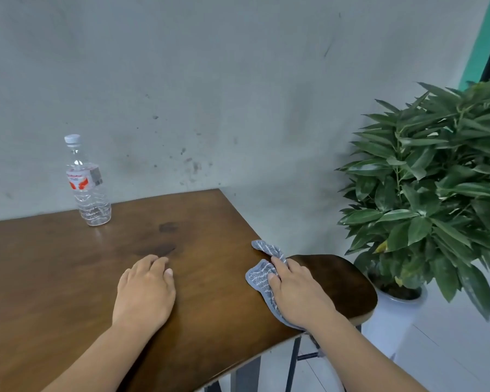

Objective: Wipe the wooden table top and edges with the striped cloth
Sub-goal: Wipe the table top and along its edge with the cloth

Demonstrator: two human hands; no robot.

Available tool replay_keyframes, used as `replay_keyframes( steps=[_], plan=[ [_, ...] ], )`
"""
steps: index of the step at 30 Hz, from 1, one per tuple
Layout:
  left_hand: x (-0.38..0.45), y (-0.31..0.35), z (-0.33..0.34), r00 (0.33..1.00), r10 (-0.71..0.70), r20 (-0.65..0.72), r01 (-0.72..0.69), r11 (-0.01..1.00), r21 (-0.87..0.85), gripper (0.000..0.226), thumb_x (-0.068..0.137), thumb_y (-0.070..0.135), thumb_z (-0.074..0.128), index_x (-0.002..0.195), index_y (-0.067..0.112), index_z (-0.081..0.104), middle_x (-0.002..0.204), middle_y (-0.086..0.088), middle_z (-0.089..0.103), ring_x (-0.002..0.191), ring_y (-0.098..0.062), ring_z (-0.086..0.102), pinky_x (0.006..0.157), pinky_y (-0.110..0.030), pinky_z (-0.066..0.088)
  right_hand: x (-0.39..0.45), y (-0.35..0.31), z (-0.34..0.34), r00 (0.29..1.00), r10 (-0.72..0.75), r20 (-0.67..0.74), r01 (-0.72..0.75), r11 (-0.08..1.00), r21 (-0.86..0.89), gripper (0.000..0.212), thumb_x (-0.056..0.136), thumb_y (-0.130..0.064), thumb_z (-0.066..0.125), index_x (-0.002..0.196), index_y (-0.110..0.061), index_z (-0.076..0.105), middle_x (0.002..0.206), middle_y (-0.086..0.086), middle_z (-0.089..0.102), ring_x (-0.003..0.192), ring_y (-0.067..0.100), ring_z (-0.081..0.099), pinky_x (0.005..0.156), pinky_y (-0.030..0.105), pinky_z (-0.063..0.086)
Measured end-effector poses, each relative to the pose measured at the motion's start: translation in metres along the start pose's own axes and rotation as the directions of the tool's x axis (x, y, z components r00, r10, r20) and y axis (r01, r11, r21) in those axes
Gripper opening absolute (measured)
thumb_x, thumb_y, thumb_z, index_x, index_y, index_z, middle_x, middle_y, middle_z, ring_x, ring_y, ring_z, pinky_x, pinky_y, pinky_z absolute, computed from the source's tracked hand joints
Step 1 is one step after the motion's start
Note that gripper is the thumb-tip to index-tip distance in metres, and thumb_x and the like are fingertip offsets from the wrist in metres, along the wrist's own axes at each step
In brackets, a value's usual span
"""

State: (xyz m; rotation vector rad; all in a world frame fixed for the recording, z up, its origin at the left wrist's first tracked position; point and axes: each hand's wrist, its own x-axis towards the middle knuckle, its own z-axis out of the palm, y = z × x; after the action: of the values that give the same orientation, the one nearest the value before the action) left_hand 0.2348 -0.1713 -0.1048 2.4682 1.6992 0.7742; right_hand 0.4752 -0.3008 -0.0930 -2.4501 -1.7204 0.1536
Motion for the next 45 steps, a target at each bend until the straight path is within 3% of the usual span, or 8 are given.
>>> replay_keyframes(
  steps=[14, 20, 24, 27, 30, 35, 42, 45],
  plan=[
    [0.079, 0.011, 0.024, 0.987, 0.154, 0.048, -0.148, 0.984, -0.102, 0.039, 0.100, 0.032, 0.031, 0.129, 0.022, 0.056, 0.132, 0.005, 0.053, 0.128, -0.014, 0.043, 0.113, -0.035, 0.029, 0.006, 0.001, -0.011, 0.950, 0.175, -0.259, -0.182, 0.983, -0.006, 0.038, 0.104, -0.046, 0.019, 0.122, -0.032, 0.048, 0.107, -0.012, 0.052, 0.093, 0.006, 0.054, 0.072, 0.016, 0.043],
    [0.098, 0.004, 0.032, 0.981, 0.192, 0.035, -0.187, 0.976, -0.114, 0.035, 0.098, 0.030, 0.037, 0.123, 0.021, 0.060, 0.124, 0.007, 0.058, 0.122, -0.013, 0.049, 0.110, -0.037, 0.033, 0.017, 0.001, -0.017, 0.948, 0.194, -0.253, -0.225, 0.969, -0.098, 0.061, 0.075, -0.062, -0.019, 0.088, -0.037, 0.035, 0.079, -0.009, 0.052, 0.068, 0.007, 0.052, 0.056, 0.017, 0.034],
    [0.111, 0.000, 0.037, 0.983, 0.182, -0.006, -0.181, 0.976, -0.119, 0.028, 0.096, 0.026, 0.044, 0.115, 0.018, 0.064, 0.116, 0.005, 0.062, 0.115, -0.016, 0.054, 0.106, -0.040, 0.038, 0.033, 0.004, -0.016, 0.963, 0.141, -0.228, -0.173, 0.977, -0.126, 0.048, 0.091, -0.066, 0.002, 0.072, -0.032, 0.027, 0.076, -0.005, 0.054, 0.071, 0.007, 0.057, 0.055, 0.017, 0.032],
    [0.115, 0.004, 0.040, 0.986, 0.163, -0.022, -0.165, 0.981, -0.105, 0.030, 0.097, 0.028, 0.041, 0.114, 0.020, 0.065, 0.116, 0.007, 0.061, 0.114, -0.014, 0.054, 0.109, -0.038, 0.035, 0.064, 0.003, -0.017, 0.974, 0.027, -0.225, -0.081, 0.969, -0.235, 0.076, 0.067, -0.070, -0.032, 0.074, -0.033, 0.034, 0.069, -0.006, 0.047, 0.063, 0.009, 0.049, 0.053, 0.017, 0.031],
    [0.120, 0.009, 0.042, 0.990, 0.125, -0.066, -0.131, 0.987, -0.092, 0.046, 0.093, 0.035, 0.026, 0.107, 0.021, 0.068, 0.108, 0.009, 0.064, 0.107, -0.013, 0.058, 0.105, -0.037, 0.037, 0.103, 0.003, -0.022, 0.991, -0.002, -0.133, -0.026, 0.977, -0.214, 0.058, 0.098, -0.060, 0.007, 0.110, -0.028, 0.054, 0.099, -0.009, 0.062, 0.091, 0.006, 0.060, 0.080, 0.020, 0.043],
    [0.142, 0.014, 0.047, 0.993, 0.087, -0.082, -0.092, 0.994, -0.056, 0.047, 0.091, 0.037, 0.023, 0.105, 0.022, 0.066, 0.105, 0.012, 0.061, 0.101, -0.012, 0.058, 0.102, -0.036, 0.041, 0.189, 0.005, -0.058, 0.972, 0.067, -0.227, 0.044, 0.892, 0.450, 0.051, 0.104, -0.042, 0.037, 0.060, -0.015, 0.044, 0.059, 0.000, 0.048, 0.056, 0.011, 0.047, 0.056, 0.019, 0.040],
    [0.177, 0.038, 0.067, 0.999, 0.030, -0.013, -0.031, 0.999, -0.040, 0.029, 0.099, 0.031, 0.038, 0.120, 0.027, 0.057, 0.121, 0.017, 0.053, 0.113, -0.004, 0.048, 0.108, -0.024, 0.031, 0.350, -0.039, -0.088, 0.980, 0.189, -0.067, 0.020, 0.241, 0.970, 0.062, 0.101, -0.058, 0.028, 0.081, -0.010, 0.063, 0.078, 0.008, 0.068, 0.069, 0.022, 0.064, 0.062, 0.031, 0.049],
    [0.195, 0.046, 0.077, 1.000, 0.000, 0.003, 0.000, 0.999, -0.045, 0.030, 0.099, 0.030, 0.038, 0.122, 0.026, 0.056, 0.123, 0.014, 0.052, 0.115, -0.006, 0.048, 0.106, -0.022, 0.032, 0.382, -0.054, -0.073, 0.935, 0.171, -0.310, 0.205, 0.452, 0.868, 0.046, 0.102, -0.037, 0.042, 0.074, -0.003, 0.056, 0.088, 0.016, 0.061, 0.074, 0.024, 0.058, 0.065, 0.032, 0.043]
  ],
)
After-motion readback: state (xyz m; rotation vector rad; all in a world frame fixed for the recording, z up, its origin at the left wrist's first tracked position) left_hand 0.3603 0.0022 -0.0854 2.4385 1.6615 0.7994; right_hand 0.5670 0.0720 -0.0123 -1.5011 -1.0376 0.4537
